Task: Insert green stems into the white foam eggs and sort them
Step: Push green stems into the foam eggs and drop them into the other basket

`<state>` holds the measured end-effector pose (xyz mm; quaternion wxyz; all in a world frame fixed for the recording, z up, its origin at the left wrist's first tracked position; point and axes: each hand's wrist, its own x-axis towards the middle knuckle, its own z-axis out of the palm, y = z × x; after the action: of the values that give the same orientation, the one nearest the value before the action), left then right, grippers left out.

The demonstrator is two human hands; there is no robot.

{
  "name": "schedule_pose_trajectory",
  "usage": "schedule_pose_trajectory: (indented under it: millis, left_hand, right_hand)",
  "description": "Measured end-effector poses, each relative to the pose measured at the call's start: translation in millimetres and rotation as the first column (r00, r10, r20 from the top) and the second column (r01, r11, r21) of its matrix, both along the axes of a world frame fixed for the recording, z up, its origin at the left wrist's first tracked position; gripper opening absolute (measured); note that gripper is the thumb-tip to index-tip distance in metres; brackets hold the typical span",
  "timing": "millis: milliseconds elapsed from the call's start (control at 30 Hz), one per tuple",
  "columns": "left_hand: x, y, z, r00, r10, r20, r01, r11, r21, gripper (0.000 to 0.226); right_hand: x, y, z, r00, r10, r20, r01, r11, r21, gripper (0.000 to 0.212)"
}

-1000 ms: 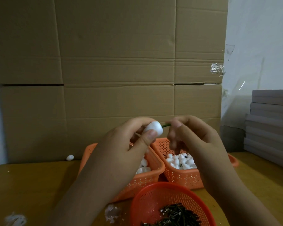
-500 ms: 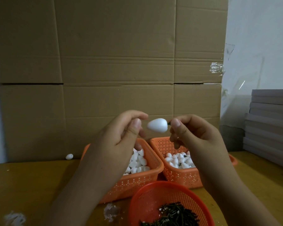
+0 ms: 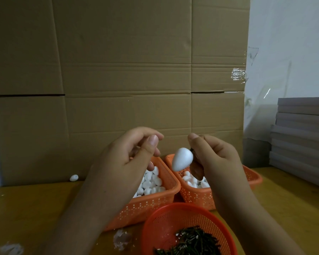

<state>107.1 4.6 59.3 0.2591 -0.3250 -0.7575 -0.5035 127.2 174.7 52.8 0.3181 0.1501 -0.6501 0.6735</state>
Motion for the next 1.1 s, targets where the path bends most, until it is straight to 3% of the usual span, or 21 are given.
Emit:
schedule_pose_trajectory:
  millis: [233, 367, 500, 833, 1100]
  left_hand:
    - [5.3, 4.0, -1.0, 0.987, -0.116, 0.108, 0.132, 0.979, -0.155, 0.039]
    - [7.9, 8.9, -2.7, 0.989, -0.115, 0.092, 0.131, 0.972, -0.194, 0.031]
    - [5.2, 7.6, -2.4, 0.991, -0.109, 0.073, 0.118, 0.985, -0.126, 0.025]
    - [2.7, 3.4, -1.9, 0.982, -0.150, 0.116, 0.155, 0.987, -0.042, 0.026]
    - [2.3, 2.7, 0.3, 0.989, -0.113, 0.099, 0.119, 0.991, -0.054, 0.032]
  right_hand:
    - [0.6, -1.2, -2.4, 1.000, 0.025, -0.010, -0.025, 0.999, -0.039, 0.049]
    - [0.4, -3.1, -3.7, 0.999, 0.035, -0.029, -0.037, 0.998, -0.053, 0.047]
    - [1.4, -5.1, -1.2, 0.998, 0.028, -0.053, -0.027, 1.000, 0.014, 0.046]
    - [3.4, -1.2, 1.7, 0.993, 0.063, -0.105, -0.048, 0.989, 0.141, 0.012]
    - [1.3, -1.9, 0.0, 0.991, 0.028, -0.132, -0.007, 0.988, 0.153, 0.024]
